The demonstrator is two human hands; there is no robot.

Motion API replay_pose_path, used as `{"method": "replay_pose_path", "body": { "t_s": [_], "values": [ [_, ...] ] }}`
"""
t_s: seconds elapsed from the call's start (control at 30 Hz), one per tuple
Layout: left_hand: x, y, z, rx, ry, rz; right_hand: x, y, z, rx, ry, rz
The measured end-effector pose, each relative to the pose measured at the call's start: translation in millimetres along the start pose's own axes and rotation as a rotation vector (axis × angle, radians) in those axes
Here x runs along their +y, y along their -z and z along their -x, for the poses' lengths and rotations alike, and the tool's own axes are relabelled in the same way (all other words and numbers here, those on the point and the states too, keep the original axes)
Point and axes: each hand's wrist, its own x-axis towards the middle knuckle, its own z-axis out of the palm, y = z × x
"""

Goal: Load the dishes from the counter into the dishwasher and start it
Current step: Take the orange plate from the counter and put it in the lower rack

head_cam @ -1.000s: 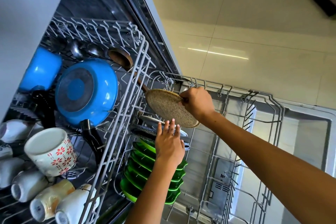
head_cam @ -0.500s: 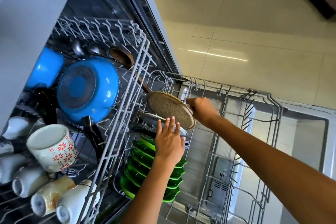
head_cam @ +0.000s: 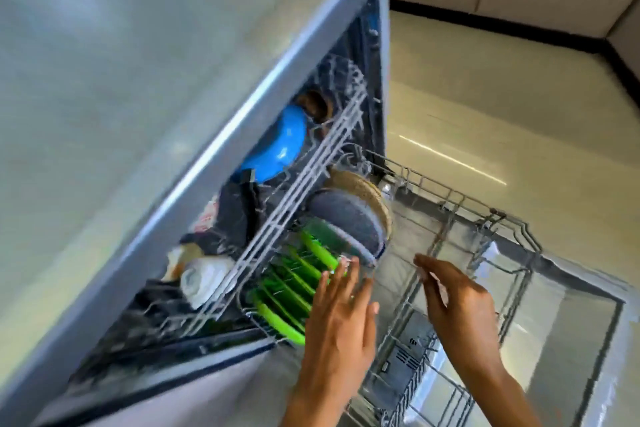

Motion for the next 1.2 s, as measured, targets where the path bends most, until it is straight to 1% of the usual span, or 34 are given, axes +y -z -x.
{"method": "replay_pose_path", "body": {
  "t_s": [0.1, 0.27, 0.33, 0.4, 0.43, 0.5, 0.6, 0.67, 0.73, 0.8, 0.87, 0.97, 1.07, 1.1, 1.2],
  "values": [
    [9.7, 33.0, 56.4, 0.079, 0.049, 0.011, -27.8, 22.3, 33.0, 0.01, 0.071, -0.014],
    [28.2, 128.4, 189.0, 0.285, 0.152, -0.093, -138.2, 87.0, 101.9, -0.015, 0.347, -0.106],
    [30.5, 167.8, 246.4, 0.429, 0.239, -0.137, -197.4, 110.6, 131.7, -0.032, 0.478, -0.158],
    [35.2, 201.8, 305.0, 0.56, 0.311, -0.181, -249.1, 127.2, 162.6, -0.016, 0.587, -0.231],
    [36.5, 214.3, 330.1, 0.584, 0.344, -0.199, -265.9, 132.0, 175.2, -0.011, 0.642, -0.251],
    [37.9, 238.5, 388.3, 0.642, 0.46, -0.221, -304.1, 135.0, 204.9, -0.063, 0.769, -0.241],
    [39.2, 261.2, 463.7, 0.749, 0.656, -0.209, -357.4, 134.7, 249.1, -0.173, 0.828, -0.294],
    [37.3, 273.2, 513.2, 0.831, 0.801, -0.215, -396.6, 127.9, 285.0, -0.238, 0.908, -0.349],
    [35.2, 281.4, 563.9, 0.868, 0.97, -0.211, -434.1, 118.1, 325.4, -0.31, 0.99, -0.392],
    [31.5, 283.9, 612.0, 0.85, 1.126, -0.206, -464.9, 101.8, 363.1, -0.375, 1.064, -0.427],
    [28.7, 280.6, 664.0, 0.857, 1.273, -0.18, -496.3, 83.0, 410.4, -0.485, 1.128, -0.472],
    [29.9, 272.9, 740.5, 0.903, 1.436, -0.249, -529.5, 47.3, 479.4, -0.642, 1.227, -0.505],
    [30.5, 258.5, 816.8, 0.958, 1.634, -0.3, -551.5, 4.5, 555.4, -0.785, 1.372, -0.563],
    [28.5, 254.4, 838.8, 0.953, 1.702, -0.308, -556.8, -6.7, 578.5, -0.845, 1.395, -0.586],
    [12.3, 241.4, 916.2, 0.86, 1.926, -0.3, -574.4, -35.2, 660.5, -1.057, 1.471, -0.586]
  ]
}}
